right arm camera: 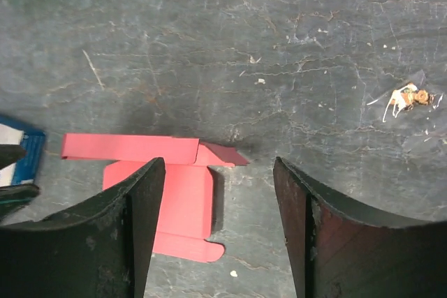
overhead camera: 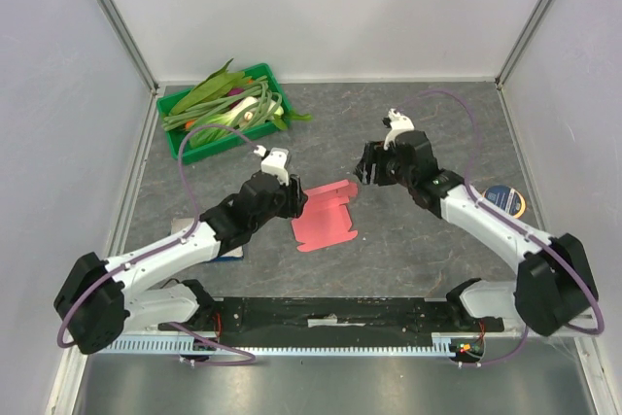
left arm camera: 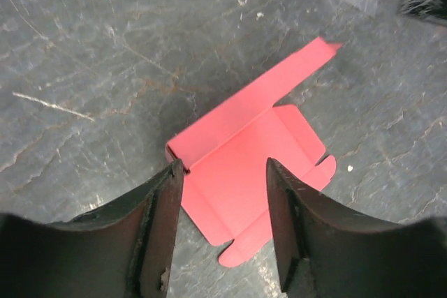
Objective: Fold the paper box
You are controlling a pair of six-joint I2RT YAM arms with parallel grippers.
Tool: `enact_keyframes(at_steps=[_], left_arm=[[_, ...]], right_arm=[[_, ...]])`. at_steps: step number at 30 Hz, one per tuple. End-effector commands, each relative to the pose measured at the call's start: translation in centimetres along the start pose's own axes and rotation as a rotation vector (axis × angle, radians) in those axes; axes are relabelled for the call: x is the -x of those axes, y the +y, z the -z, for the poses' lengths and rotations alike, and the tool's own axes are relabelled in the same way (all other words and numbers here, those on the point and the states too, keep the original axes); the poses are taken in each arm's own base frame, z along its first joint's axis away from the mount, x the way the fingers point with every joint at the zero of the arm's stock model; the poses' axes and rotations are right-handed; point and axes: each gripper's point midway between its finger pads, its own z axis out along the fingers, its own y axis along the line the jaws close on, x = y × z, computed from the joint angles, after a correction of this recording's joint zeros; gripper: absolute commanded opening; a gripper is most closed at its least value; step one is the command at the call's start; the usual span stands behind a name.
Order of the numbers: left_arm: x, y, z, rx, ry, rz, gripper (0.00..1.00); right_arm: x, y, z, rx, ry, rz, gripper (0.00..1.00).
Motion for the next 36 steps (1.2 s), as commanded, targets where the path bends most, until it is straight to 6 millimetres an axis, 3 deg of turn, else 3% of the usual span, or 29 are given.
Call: enact_keyframes(at_steps=[1, 2, 4, 10, 14, 17, 21, 30, 36], left_arm=[[-0.5, 1.7, -0.1, 0.088, 0.055, -0.068, 0.53], [-0.8, 1.9, -0.1, 0.094, 0.052, -0.053, 0.45], [-1.5, 1.7, -0.2, 0.063, 0.005, -0.009, 0.41], [-2.8, 2.3, -0.6, 0.102, -0.099, 0.026, 0.45], [-4.6, 3.2, -2.2, 0.179, -0.071, -0.012, 0.49], [-4.3, 2.3, -2.9, 0.157, -0.102, -0.01, 0.49], [-4.4, 2.8, -3.8, 0.205, -0.119, -0.029, 0.46], [-3.4, 3.5, -5.4, 0.283, -0.172, -0.065, 0.33], [-3.5, 4.3, -5.7, 0.319, -0.19, -0.089, 0.26]], right_arm=[[-0.4, -1.2, -0.7, -0.092, 0.156, 0.099, 0.69], [-0.1, -1.8, -0.8, -0.132, 0.147, 0.088, 0.68], [0.3, -2.0, -0.7, -0.16, 0.128, 0.053, 0.67], [-0.8, -1.6, -0.4, -0.168, 0.14, 0.053, 0.65], [-1.3, -1.5, 0.1, -0.196, 0.123, 0.074, 0.62], [-2.0, -1.0, 0.0, -0.192, 0.131, 0.091, 0.58], [-2.7, 0.1, -0.1, -0.19, 0.14, 0.113, 0.52], [-0.8, 2.6, -0.6, -0.195, 0.139, 0.135, 0.51], [-0.5, 4.7, -2.4, -0.124, 0.179, 0.158, 0.51]])
